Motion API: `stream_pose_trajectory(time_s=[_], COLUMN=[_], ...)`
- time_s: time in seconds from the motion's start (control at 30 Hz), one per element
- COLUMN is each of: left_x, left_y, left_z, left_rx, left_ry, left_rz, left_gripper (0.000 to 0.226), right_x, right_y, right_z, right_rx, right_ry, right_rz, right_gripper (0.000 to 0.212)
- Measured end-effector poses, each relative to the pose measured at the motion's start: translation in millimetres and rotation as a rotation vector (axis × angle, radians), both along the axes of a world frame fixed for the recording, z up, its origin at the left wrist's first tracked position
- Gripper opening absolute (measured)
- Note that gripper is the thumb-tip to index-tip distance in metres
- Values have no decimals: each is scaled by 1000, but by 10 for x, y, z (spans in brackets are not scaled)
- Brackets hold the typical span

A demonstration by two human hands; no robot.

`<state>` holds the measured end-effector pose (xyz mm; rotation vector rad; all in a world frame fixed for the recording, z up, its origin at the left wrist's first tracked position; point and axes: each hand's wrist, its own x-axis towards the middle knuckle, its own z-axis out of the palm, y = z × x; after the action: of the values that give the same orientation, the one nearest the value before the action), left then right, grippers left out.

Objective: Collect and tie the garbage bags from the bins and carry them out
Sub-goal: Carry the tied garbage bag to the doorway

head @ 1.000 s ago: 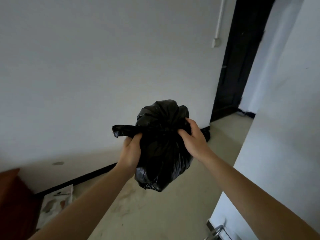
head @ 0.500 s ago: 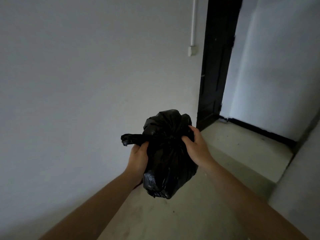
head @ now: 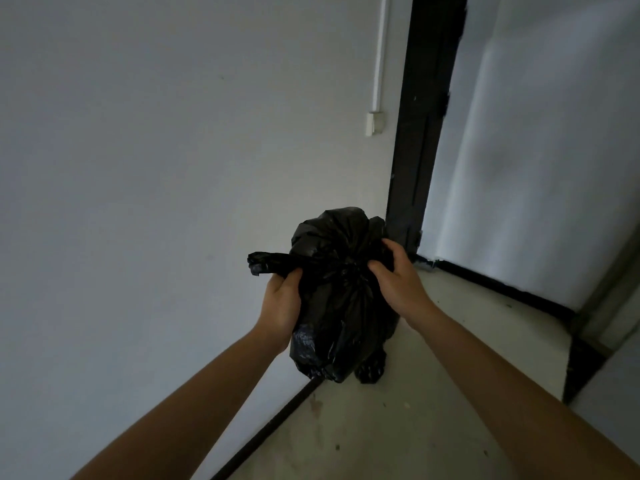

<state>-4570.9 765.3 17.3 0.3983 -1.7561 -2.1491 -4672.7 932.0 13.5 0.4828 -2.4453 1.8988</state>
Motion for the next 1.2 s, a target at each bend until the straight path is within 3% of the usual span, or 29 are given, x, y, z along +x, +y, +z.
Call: stream_pose_trajectory(time_s=[0.17, 0.3, 0.4, 0.5, 0.73, 0.8, 0.93, 1.0, 1.2], left_x=[-1144, -1991, -2403, -2875, -3936, -4244, -4755, -4874, -5218], left_y=[-519, -714, -697, -586, -308, -251, -284, -326, -434], left_z=[-122, -329, -636, -1111, -1841, -2014, -2624, -3002, -4480], left_rx=[21, 77, 100, 96, 126, 13, -505, -718, -1029], left_ry=[-47, -97, -145, -260, -511, -595, -701, -734, -802], left_rz=[-105, -175, -217, -247, -191, -165, -57, -18, -194], left_gripper=[29, 30, 28, 27, 23, 24, 43, 42, 41], right_x=[-847, -1496, -1852, -2229, -3410, -3733, -4252, -4362, -4609], right_y=[-285, -236, -102, 27, 238, 293, 363, 365, 239], right_z=[12, -226, -648, -1159, -2166, -2413, -2982, -3326, -4775], right_rx=[-58, -98, -37, -42, 75, 132, 438, 559, 792], right_ry=[-70, -181, -359, -569, -652, -646, -512, -436, -274], right_rz=[-82, -184, -253, -175, -121, -106, -75, -92, -70], right_gripper=[77, 58, 69, 38, 18, 11, 17, 24, 22])
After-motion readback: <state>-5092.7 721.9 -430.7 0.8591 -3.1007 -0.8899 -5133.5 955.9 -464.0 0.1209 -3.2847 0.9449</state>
